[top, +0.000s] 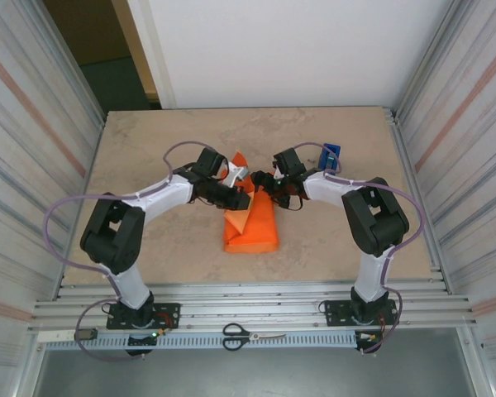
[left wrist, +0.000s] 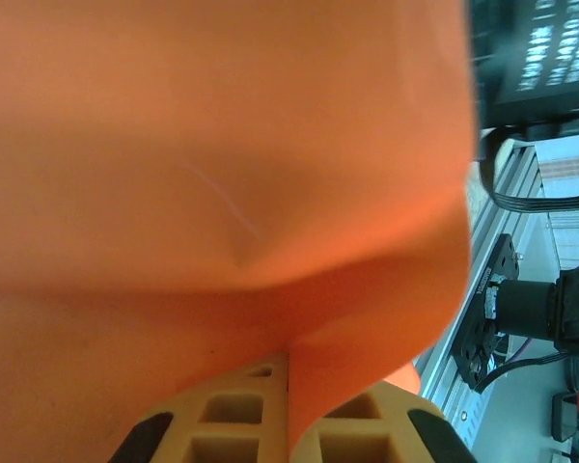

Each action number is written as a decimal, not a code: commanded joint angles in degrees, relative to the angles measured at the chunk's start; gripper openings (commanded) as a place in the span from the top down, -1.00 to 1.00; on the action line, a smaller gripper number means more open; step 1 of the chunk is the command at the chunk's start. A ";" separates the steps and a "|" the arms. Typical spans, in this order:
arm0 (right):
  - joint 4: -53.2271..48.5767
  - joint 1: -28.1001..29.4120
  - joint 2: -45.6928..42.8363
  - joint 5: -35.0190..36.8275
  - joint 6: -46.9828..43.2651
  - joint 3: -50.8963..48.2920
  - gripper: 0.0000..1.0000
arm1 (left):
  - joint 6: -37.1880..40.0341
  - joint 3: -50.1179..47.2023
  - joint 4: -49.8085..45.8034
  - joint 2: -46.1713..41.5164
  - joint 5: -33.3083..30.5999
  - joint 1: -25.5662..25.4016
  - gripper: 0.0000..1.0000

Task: Wrap the gift box in paper
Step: Second fold the wrapping paper around the gift box.

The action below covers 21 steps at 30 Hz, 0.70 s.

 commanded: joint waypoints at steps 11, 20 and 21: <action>-8.31 1.98 2.85 2.45 0.67 -3.51 -0.97 | -0.35 1.65 4.44 6.44 7.79 -2.36 1.00; -7.23 0.10 -0.59 -0.76 0.17 -2.34 -1.00 | 0.22 -1.13 2.77 8.23 6.47 -2.37 1.00; -7.16 -0.42 -1.19 -1.34 -0.12 -1.78 -1.00 | 0.22 -1.48 2.77 8.32 6.26 -2.36 1.00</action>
